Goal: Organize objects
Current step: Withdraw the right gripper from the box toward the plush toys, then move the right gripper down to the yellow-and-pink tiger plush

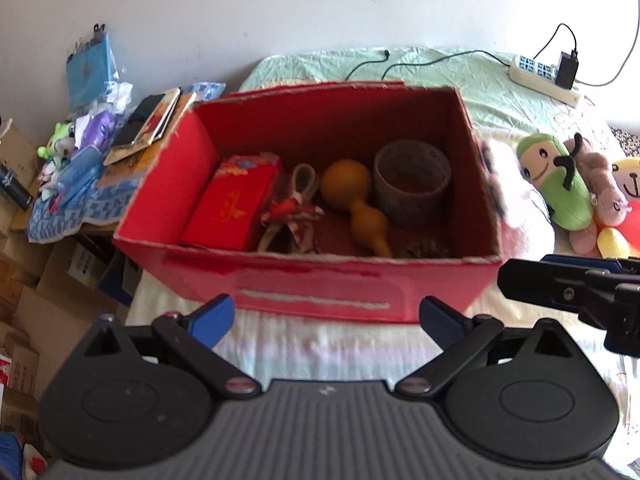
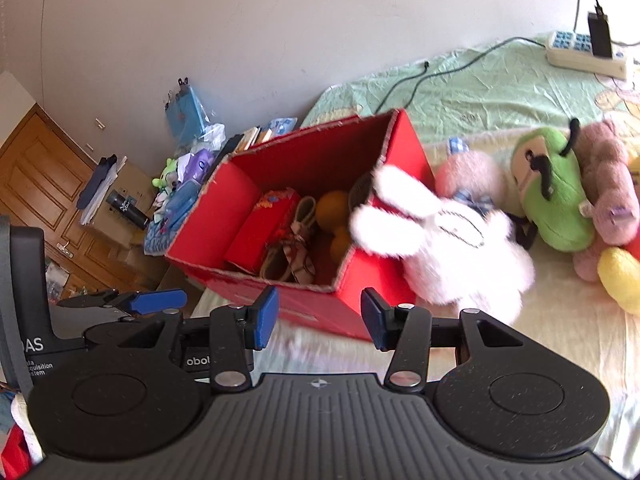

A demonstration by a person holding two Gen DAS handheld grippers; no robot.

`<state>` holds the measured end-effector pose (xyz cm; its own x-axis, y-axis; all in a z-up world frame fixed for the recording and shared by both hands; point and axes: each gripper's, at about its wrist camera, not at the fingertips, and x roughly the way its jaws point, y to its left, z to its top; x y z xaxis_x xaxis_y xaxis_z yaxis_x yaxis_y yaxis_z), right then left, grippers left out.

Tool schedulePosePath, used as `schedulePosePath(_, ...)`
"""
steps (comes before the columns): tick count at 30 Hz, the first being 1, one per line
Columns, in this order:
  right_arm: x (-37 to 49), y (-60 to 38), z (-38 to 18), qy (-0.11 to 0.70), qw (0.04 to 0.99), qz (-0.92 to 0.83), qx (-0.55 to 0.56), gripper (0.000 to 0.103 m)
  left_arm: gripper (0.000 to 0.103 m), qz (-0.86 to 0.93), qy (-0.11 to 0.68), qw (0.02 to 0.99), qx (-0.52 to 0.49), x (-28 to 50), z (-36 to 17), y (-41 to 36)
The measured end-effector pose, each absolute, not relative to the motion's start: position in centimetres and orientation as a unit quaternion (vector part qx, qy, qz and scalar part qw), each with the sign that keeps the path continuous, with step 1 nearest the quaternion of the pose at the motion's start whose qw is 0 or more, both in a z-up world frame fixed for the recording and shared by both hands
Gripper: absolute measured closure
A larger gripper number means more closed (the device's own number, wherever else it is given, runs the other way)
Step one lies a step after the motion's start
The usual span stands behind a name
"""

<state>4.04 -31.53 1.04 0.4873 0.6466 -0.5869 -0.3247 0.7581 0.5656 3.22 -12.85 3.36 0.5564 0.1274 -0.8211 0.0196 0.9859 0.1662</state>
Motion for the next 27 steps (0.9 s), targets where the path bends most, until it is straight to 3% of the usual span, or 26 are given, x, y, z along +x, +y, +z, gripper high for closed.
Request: schedulePosePath(27, 0.5, -37.7, -3.6, 0.438, 0.837, 0.236, 0.226, 0.054, 0.005, -0.013, 0.508, 0.855, 0.106, 1.1, 0.4, -20.1)
